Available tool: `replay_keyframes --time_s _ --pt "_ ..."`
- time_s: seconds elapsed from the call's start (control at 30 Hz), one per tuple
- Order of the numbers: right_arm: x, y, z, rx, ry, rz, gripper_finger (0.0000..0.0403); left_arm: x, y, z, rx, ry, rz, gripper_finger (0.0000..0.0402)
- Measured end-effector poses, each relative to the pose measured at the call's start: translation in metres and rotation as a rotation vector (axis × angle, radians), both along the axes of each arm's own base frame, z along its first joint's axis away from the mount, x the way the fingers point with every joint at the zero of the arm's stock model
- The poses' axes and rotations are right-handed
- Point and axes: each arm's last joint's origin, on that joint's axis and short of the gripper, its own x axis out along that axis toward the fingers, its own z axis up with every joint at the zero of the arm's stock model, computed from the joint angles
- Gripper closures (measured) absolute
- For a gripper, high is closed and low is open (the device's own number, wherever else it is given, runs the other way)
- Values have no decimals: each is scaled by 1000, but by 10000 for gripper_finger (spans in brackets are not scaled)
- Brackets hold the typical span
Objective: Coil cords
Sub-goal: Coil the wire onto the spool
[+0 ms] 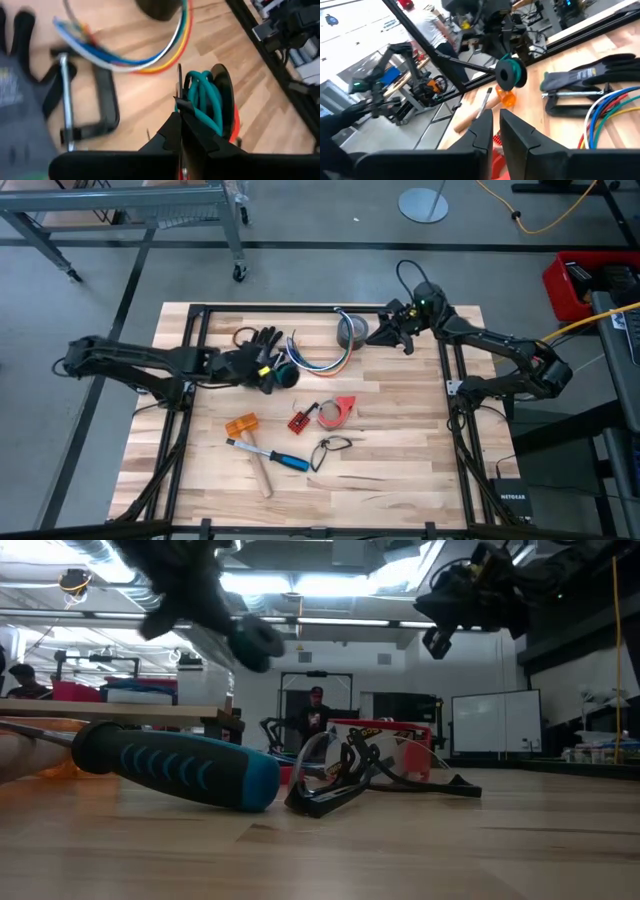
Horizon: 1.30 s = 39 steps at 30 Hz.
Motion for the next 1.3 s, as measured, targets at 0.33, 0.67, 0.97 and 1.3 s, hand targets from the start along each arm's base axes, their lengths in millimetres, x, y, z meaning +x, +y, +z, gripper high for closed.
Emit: replay_keyframes --time_s 0.33,0.67,0.97,1.3 --pt "-8 -6 -3 -8 3 8 365 -46 -23 -69 -306 -146 99 401" --pt "-7 -7 -3 -42 1 -30 365 -68 -29 -126 -507 -158 225 401" --pt "-7 -8 -2 -63 -13 -47 365 -83 -26 -152 -617 -85 351 401" --pt "-6 -8 -1 -72 -17 -56 365 -84 -27 -159 -644 -46 369 395"
